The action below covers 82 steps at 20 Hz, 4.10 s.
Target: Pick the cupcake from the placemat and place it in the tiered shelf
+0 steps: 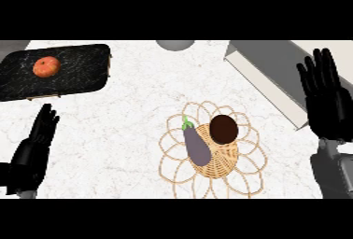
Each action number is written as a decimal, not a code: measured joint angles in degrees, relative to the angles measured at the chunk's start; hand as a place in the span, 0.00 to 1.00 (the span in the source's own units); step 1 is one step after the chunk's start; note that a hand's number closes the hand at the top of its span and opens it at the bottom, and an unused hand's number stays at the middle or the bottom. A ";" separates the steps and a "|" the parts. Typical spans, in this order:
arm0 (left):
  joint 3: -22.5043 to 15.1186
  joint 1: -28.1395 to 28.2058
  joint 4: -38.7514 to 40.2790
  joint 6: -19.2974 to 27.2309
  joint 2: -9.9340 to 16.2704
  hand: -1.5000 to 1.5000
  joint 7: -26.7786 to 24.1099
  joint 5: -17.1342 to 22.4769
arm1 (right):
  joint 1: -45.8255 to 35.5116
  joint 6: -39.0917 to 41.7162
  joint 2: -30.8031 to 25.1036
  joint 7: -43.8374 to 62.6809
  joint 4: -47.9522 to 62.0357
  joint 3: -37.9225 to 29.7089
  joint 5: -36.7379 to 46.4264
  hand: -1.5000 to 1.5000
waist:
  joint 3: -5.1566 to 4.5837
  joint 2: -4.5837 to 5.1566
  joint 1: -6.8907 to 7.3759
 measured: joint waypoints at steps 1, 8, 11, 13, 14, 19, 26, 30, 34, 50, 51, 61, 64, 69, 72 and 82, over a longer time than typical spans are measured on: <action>0.35 -1.07 0.70 -0.59 -0.21 0.50 0.43 0.00 | -0.48 1.01 -0.36 -0.36 0.50 0.11 0.20 1.00 | 0.16 0.17 -0.03; -0.14 -10.27 0.58 -3.85 -0.32 0.50 7.75 2.35 | -11.92 9.52 -8.21 -0.28 9.54 4.68 7.15 0.00 | 0.51 1.52 1.07; -0.47 -12.85 0.85 -5.25 -0.60 0.50 10.89 3.58 | -14.47 13.88 -6.04 1.28 16.42 3.67 2.14 0.00 | 0.67 1.62 1.34; -0.36 -14.89 1.71 -5.59 -1.13 0.50 12.63 4.12 | -15.42 19.08 -5.20 -0.31 19.47 3.04 -1.24 0.00 | 0.74 1.58 1.10; -0.49 -14.99 2.08 -6.05 -1.40 0.50 12.55 4.09 | -16.48 21.81 -5.27 -1.38 21.56 2.64 -2.38 0.00 | 0.75 1.55 1.20; -0.37 -17.44 3.32 -5.57 -2.65 0.50 14.97 3.21 | -19.19 33.79 -8.93 -1.29 23.80 3.33 -4.53 0.00 | 0.72 1.08 0.51; 0.20 -18.97 3.97 -5.69 -3.14 0.50 16.61 3.25 | -24.86 43.01 -17.66 8.82 18.87 12.06 2.89 0.00 | 0.56 0.60 0.17; 0.54 -19.17 4.39 -6.40 -2.90 0.50 17.05 3.55 | -28.68 43.93 -22.62 11.78 12.79 18.60 14.25 0.00 | 0.51 0.38 0.28; 0.93 -18.82 4.41 -6.70 -3.07 0.50 17.04 3.35 | -29.72 41.39 -21.11 17.74 6.65 25.07 22.96 0.00 | 0.56 0.38 0.15; 3.75 -17.94 3.45 -8.51 -5.71 0.50 18.86 -0.36 | -25.53 43.34 -10.11 35.15 0.04 35.73 42.35 0.00 | 0.66 0.68 0.14; 4.33 -17.82 3.32 -9.06 -5.67 0.50 18.79 -0.32 | -24.98 43.56 -10.45 34.37 0.32 35.77 43.70 0.00 | 0.66 0.69 0.15; 7.52 -17.50 3.12 -11.89 -8.09 0.50 19.53 -3.42 | -18.96 48.17 -6.71 35.04 -2.79 35.01 52.83 0.00 | 0.68 0.72 0.03; 8.36 -17.82 3.33 -12.49 -9.15 0.50 19.95 -4.53 | -17.40 48.13 -5.29 33.69 -1.59 34.58 56.09 0.00 | 0.68 0.73 0.05; 9.61 -17.89 3.21 -13.06 -10.97 0.50 20.65 -6.60 | -14.16 47.37 -4.39 29.64 -0.88 32.87 60.63 0.00 | 0.69 0.74 0.02; 10.50 -17.32 2.66 -14.06 -11.52 0.50 21.09 -7.12 | -13.43 46.07 -2.86 27.70 1.15 32.23 63.45 0.00 | 0.68 0.74 0.09; 13.48 -16.61 2.07 -16.93 -13.45 0.50 21.75 -9.33 | -13.13 43.33 2.15 20.84 9.99 29.54 71.06 0.00 | 0.69 0.77 0.16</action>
